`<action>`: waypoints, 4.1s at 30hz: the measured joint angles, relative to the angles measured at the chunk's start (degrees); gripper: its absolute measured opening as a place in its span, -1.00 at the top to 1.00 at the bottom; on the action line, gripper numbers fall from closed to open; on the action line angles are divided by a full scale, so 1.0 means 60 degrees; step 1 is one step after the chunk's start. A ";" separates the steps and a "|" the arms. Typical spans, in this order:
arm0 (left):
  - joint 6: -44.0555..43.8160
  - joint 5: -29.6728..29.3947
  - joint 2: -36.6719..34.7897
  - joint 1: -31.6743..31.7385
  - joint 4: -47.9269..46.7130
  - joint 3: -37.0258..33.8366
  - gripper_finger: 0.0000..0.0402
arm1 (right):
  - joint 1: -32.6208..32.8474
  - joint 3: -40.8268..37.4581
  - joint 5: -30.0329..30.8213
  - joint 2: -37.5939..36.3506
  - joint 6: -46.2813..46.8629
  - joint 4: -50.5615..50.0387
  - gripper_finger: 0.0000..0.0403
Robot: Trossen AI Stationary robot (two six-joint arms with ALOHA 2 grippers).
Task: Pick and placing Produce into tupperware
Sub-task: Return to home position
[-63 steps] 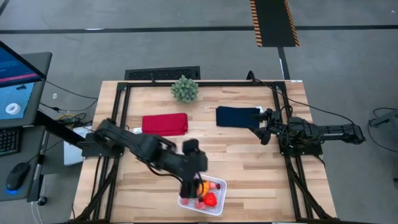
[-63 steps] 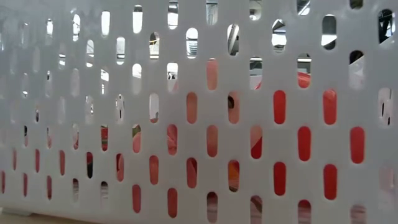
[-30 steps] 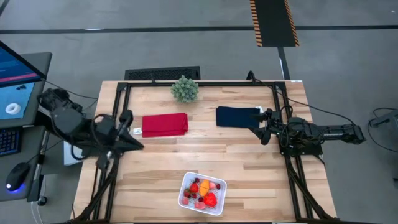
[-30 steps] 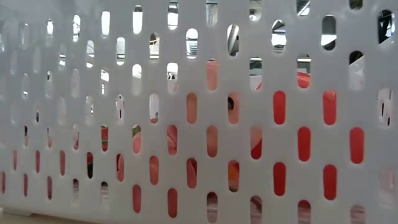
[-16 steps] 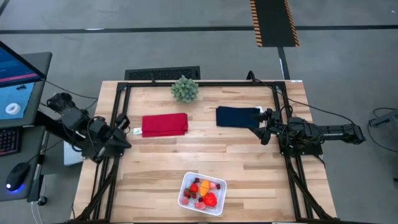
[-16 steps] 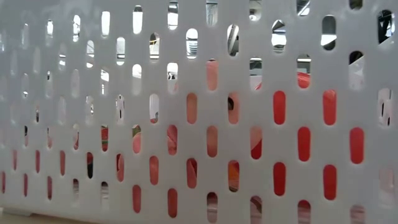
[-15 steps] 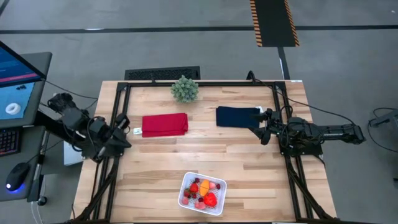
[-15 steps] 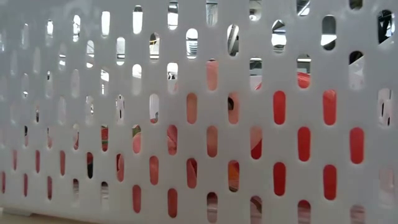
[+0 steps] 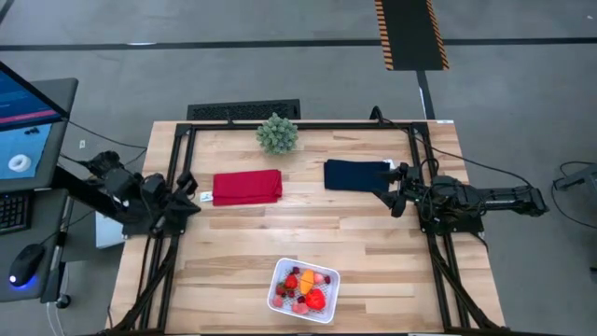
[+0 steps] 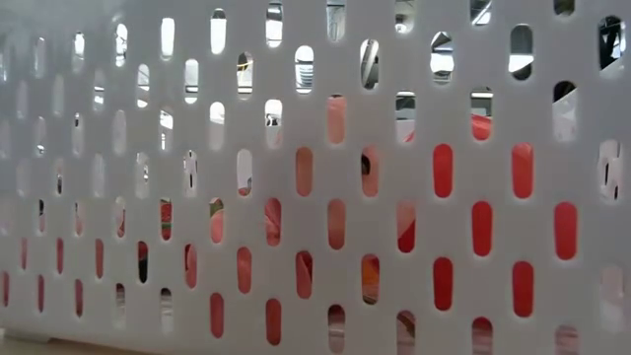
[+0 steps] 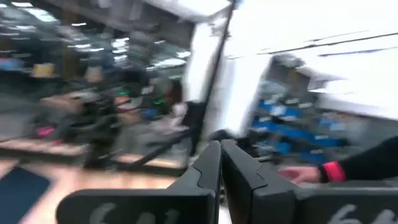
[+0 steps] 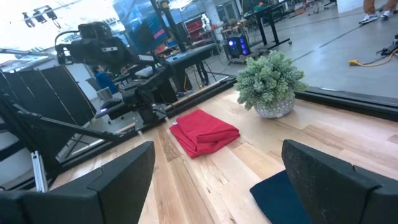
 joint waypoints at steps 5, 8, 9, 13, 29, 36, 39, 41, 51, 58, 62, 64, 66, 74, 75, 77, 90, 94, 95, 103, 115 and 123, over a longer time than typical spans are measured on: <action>-0.0031 -0.1257 0.0125 0.0026 0.0431 -0.0253 0.99 | 0.0002 0.0000 -0.0005 0.0008 0.0001 0.0003 -0.86; -0.0052 -0.2418 0.0119 0.0033 0.0249 -0.0283 0.99 | 0.0003 0.0000 0.0000 0.0002 0.0003 0.0003 -0.86; 0.0165 -0.2616 0.0090 0.0030 -0.0075 -0.0166 0.99 | 0.0000 0.0000 -0.0004 0.0000 0.0004 0.0003 -0.86; 0.0289 -0.2655 0.0089 0.0027 -0.1893 0.0066 0.99 | -0.0041 0.0000 0.0076 0.0000 -0.0262 0.0018 -0.86; 0.2686 -0.2250 0.0019 0.0759 0.1121 -0.0447 0.99 | -0.0430 0.1466 -0.0438 -0.0780 -0.3788 -0.1208 -0.86; 0.2480 -0.2013 0.0037 0.1676 0.2717 -0.1671 0.99 | -0.0900 0.1511 -0.1106 -0.0791 -0.4581 -0.0966 -0.86; 0.2019 -0.1680 0.0025 0.2353 0.4304 -0.2767 0.99 | -0.1388 0.1374 -0.2039 -0.0780 -0.4417 -0.1083 -0.86; 0.1695 -0.1117 0.0066 0.2805 0.4487 -0.2892 0.99 | -0.1752 0.1384 -0.2629 -0.0795 -0.4290 -0.0920 -0.86; 0.1265 0.0857 0.0033 0.5460 0.3492 -0.2929 0.99 | -0.4009 -0.0050 -0.5508 -0.0793 -0.3105 0.1795 -0.86; 0.0466 0.3006 0.0048 0.7171 0.2379 -0.2932 0.99 | -0.5440 -0.0058 -0.7378 -0.0777 -0.2802 0.1571 -0.86; 0.0297 0.3764 0.0055 0.7744 0.2326 -0.2936 0.99 | -0.5800 -0.0058 -0.7667 -0.0776 -0.2458 0.1374 -0.86; 0.0464 0.3696 0.0051 0.7811 0.2199 -0.2936 0.99 | -0.5699 -0.0062 -0.7336 -0.0704 -0.2604 0.1367 -0.86; 0.0771 0.3266 0.0051 0.7819 0.1654 -0.2940 0.99 | -0.5624 -0.0062 -0.6508 -0.0528 -0.3184 0.0991 -0.86; 0.0042 0.2687 0.0320 0.7815 -0.0043 -0.2845 0.99 | -0.5464 -0.0062 -0.5784 -0.0499 -0.1085 0.0200 -0.86; 0.0059 0.2677 0.0322 0.7819 -0.0053 -0.2845 0.99 | -0.5464 -0.0062 -0.5781 -0.0499 -0.0874 0.0200 -0.86; 0.0214 0.2636 0.0310 0.7817 -0.0069 -0.2845 0.99 | -0.5467 -0.0062 -0.5782 -0.0499 -0.0613 0.0208 -0.86; 0.0136 0.2606 0.0314 0.7815 -0.0144 -0.2819 0.99 | -0.5468 -0.0066 -0.5778 -0.0499 -0.0572 0.0208 -0.86; 0.0182 0.2601 0.0314 0.7815 -0.0148 -0.2816 0.99 | -0.5468 -0.0066 -0.5778 -0.0499 -0.0572 0.0207 -0.86; 0.0184 0.2599 0.0314 0.7815 -0.0151 -0.2816 0.99 | -0.5468 -0.0066 -0.5778 -0.0499 -0.0572 0.0211 -0.86; 0.0219 0.2596 0.0314 0.7815 -0.0155 -0.2812 0.99 | -0.5468 -0.0069 -0.5774 -0.0499 -0.0568 0.0211 -0.86; 0.0185 0.2592 0.0314 0.7815 -0.0155 -0.2808 0.99 | -0.5468 -0.0069 -0.5770 -0.0499 -0.0568 0.0211 -0.86; 0.0195 0.2592 0.0314 0.7811 -0.0155 -0.2808 0.99 | -0.5468 -0.0069 -0.5770 -0.0499 -0.0568 0.0211 -0.86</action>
